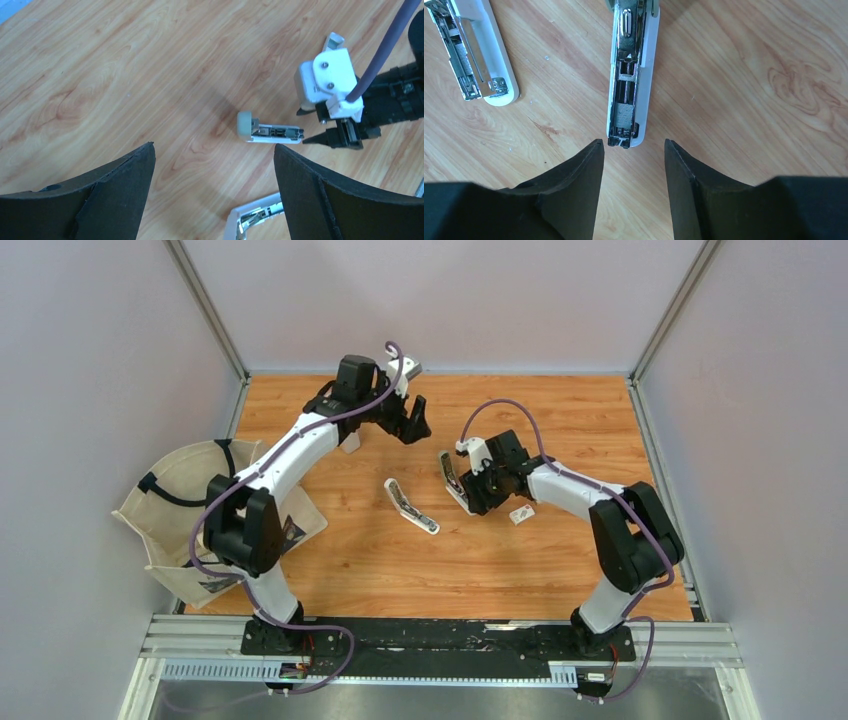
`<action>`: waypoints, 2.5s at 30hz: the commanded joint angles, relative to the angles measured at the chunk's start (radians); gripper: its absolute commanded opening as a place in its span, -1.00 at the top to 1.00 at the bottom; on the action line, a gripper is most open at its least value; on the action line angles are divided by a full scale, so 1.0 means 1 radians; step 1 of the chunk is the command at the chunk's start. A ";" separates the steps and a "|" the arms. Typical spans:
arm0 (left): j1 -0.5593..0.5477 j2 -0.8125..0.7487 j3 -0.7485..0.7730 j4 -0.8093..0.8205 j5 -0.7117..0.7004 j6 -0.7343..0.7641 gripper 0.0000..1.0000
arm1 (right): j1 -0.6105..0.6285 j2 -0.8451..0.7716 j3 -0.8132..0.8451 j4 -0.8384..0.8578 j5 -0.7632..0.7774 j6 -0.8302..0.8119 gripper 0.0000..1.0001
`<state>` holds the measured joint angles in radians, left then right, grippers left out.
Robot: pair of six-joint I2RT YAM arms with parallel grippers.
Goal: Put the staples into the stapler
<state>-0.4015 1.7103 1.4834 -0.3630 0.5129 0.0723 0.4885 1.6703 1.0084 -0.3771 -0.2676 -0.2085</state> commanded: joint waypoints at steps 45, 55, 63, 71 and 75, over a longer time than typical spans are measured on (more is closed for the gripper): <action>-0.037 0.244 0.098 0.125 0.130 -0.138 -0.73 | 0.010 0.098 0.114 -0.060 -0.015 0.104 0.17; -0.053 0.275 0.106 0.116 0.151 -0.140 -0.61 | -0.001 0.114 0.121 -0.062 -0.018 0.109 0.26; -0.059 0.275 0.080 0.108 0.185 -0.138 -0.36 | -0.002 0.117 0.121 -0.062 -0.015 0.113 0.27; -0.068 0.275 0.061 0.102 0.219 -0.141 -0.08 | -0.002 0.123 0.125 -0.060 0.005 0.116 0.30; -0.069 0.278 0.041 0.116 0.234 -0.147 0.00 | -0.002 0.123 0.124 -0.060 0.007 0.116 0.30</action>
<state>-0.4606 1.9915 1.5429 -0.2710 0.7036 -0.0700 0.4896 1.7844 1.0969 -0.4522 -0.2707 -0.1009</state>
